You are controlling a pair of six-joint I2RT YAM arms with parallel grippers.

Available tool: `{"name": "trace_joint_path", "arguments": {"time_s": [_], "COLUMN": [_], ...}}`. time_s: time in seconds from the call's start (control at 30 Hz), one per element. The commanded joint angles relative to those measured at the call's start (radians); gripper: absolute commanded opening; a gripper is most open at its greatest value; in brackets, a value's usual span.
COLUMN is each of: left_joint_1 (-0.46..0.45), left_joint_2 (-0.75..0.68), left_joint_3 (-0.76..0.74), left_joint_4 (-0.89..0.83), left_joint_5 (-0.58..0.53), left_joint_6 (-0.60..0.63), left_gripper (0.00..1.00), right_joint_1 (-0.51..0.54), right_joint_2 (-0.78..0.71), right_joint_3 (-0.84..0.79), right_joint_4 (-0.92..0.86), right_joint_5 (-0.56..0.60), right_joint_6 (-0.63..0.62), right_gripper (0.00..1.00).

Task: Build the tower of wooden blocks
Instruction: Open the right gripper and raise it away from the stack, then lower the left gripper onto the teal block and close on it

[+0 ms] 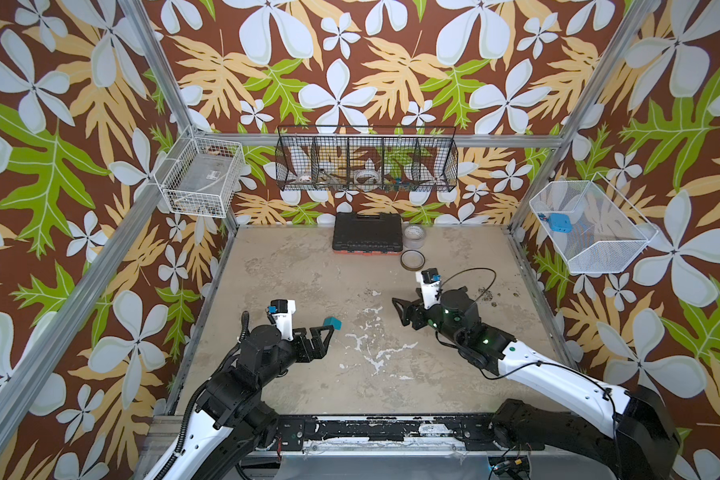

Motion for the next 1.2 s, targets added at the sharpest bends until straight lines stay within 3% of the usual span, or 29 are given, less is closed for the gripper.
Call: {"name": "trace_joint_path", "arguments": {"time_s": [0.0, 0.13, 0.27, 0.37, 0.53, 0.63, 0.8, 0.87, 0.93, 1.03, 1.17], "left_joint_1": [0.002, 0.002, 0.002, 0.002, 0.002, 0.002, 0.002, 0.002, 0.002, 0.002, 0.003], "left_joint_2": [-0.008, -0.013, 0.002, 0.055, 0.193, 0.263, 0.275, 0.273, 0.28, 0.31, 0.386], "left_joint_3": [-0.004, 0.003, 0.062, 0.117, 0.221, 0.291, 0.127, 0.016, -0.037, -0.04, -0.085], "left_joint_4": [0.017, 0.013, -0.026, -0.03, 0.001, 0.0, 0.114, 0.264, 0.307, 0.261, 0.337], "left_joint_5": [-0.007, -0.028, -0.175, -0.2, -0.033, -0.062, -0.144, -0.056, -0.081, -0.217, -0.193], "left_joint_6": [0.001, 0.005, 0.025, 0.083, 0.093, 0.05, -0.097, -0.07, -0.067, -0.033, -0.032], "left_gripper": [1.0, 1.0, 1.0, 1.0, 1.0, 1.0, 1.0, 1.0, 1.0, 1.0, 1.0], "right_joint_1": [0.039, 0.044, 0.044, 0.043, 0.023, -0.077, -0.316, -0.366, -0.382, -0.383, -0.383], "right_joint_2": [0.107, 0.243, 0.231, 0.133, -0.155, -0.34, -0.542, -0.572, -0.576, -0.554, -0.516], "right_joint_3": [0.056, 0.135, 0.121, 0.077, -0.093, -0.215, -0.416, -0.473, -0.498, -0.535, -0.533], "right_joint_4": [0.07, 0.046, 0.075, 0.071, 0.067, 0.075, 0.136, 0.186, 0.196, 0.247, 0.268], "right_joint_5": [-0.102, -0.121, -0.103, -0.025, 0.203, 0.23, 0.219, 0.19, 0.223, 0.261, 0.271], "right_joint_6": [-0.048, -0.04, -0.035, -0.047, -0.08, -0.098, -0.038, -0.026, -0.01, -0.006, -0.001], "right_gripper": [0.82, 0.79, 0.8, 0.81, 0.89, 0.93, 0.94, 0.94, 0.94, 0.94, 0.95]}}
